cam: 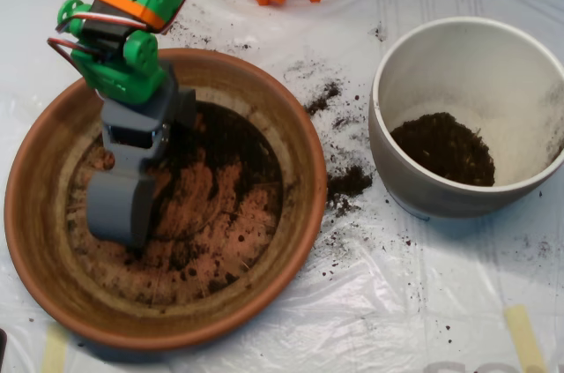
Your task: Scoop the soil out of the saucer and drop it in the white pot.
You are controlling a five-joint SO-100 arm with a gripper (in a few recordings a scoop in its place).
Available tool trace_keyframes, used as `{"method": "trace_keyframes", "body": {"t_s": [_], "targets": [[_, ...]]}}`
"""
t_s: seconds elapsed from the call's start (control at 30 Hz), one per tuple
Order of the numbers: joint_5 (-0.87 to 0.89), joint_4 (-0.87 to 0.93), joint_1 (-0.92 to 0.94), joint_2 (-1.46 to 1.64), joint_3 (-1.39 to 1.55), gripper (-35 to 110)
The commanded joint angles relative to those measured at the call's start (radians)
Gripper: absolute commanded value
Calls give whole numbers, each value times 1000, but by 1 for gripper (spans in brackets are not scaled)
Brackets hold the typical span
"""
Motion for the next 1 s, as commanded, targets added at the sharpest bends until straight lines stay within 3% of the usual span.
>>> {"method": "trace_keyframes", "body": {"t_s": [0.0,0.5,0.77,0.97], "targets": [[-40,23,9,-3,-77,61],[-60,255,61,-287,-482,55],[-83,282,46,-296,-494,36],[-84,293,26,-288,-499,36]]}}
